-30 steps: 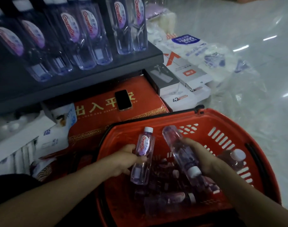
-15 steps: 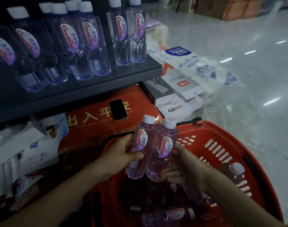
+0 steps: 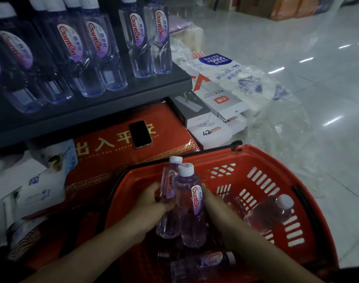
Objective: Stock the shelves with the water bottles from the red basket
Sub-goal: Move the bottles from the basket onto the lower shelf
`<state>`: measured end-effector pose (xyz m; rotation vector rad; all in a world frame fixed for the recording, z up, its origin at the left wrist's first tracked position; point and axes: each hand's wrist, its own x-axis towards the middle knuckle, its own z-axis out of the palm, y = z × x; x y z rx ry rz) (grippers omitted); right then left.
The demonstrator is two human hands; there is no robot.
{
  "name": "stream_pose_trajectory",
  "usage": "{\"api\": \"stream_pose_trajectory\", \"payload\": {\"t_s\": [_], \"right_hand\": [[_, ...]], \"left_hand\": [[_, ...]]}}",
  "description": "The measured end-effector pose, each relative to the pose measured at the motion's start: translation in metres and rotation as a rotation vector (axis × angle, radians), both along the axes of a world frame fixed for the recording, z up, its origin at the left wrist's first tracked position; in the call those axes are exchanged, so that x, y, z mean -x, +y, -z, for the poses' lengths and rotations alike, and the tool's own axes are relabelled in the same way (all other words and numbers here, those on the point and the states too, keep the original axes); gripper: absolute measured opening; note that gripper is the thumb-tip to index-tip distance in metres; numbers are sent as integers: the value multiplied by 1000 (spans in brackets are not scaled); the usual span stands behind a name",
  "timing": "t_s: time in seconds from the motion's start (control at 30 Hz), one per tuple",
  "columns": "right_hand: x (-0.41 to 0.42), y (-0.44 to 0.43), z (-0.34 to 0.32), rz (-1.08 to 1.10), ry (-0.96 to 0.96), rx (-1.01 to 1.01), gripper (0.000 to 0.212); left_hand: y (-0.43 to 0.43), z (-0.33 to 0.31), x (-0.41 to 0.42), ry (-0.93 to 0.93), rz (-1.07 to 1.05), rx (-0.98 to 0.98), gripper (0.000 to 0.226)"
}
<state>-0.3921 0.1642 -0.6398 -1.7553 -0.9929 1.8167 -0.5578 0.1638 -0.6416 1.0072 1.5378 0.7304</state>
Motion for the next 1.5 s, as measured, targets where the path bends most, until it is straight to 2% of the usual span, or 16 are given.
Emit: {"api": "stream_pose_trajectory", "payload": {"t_s": [0.07,0.17,0.23,0.3,0.57,0.7,0.73,0.8,1.07,1.23,1.33,1.5], "right_hand": [[-4,0,3,62,233,82,55],[-7,-3,-1,-38,323,88,15],[-9,-2,0,-183,295,12,10],[-7,-2,-1,-244,197,-107,19],[1,12,-26,-63,90,-482,38],[9,24,-53,-113,75,-608,5],[14,28,-58,-128,63,-634,2],[29,37,-64,-123,34,-682,8],[115,75,-97,-165,-81,-903,11],[181,102,-127,-198,-123,-1062,10],[216,119,-142,-199,-142,-1117,19],[256,141,-151,-203,-161,-1155,26]], "left_hand": [[2,1,2,17,5,6,22],[7,-2,7,8,-11,12,21],[10,-3,8,4,-4,4,22],[11,-4,10,2,4,-11,22],[28,-48,33,-107,5,-184,34],[39,-87,60,-83,182,-326,40],[43,-96,66,-63,204,-376,42],[49,-109,77,-5,209,-461,45],[47,-138,147,94,-31,-700,57],[52,-153,194,125,-235,-852,53],[56,-157,212,82,-363,-912,54],[67,-156,227,85,-447,-977,47]]}}
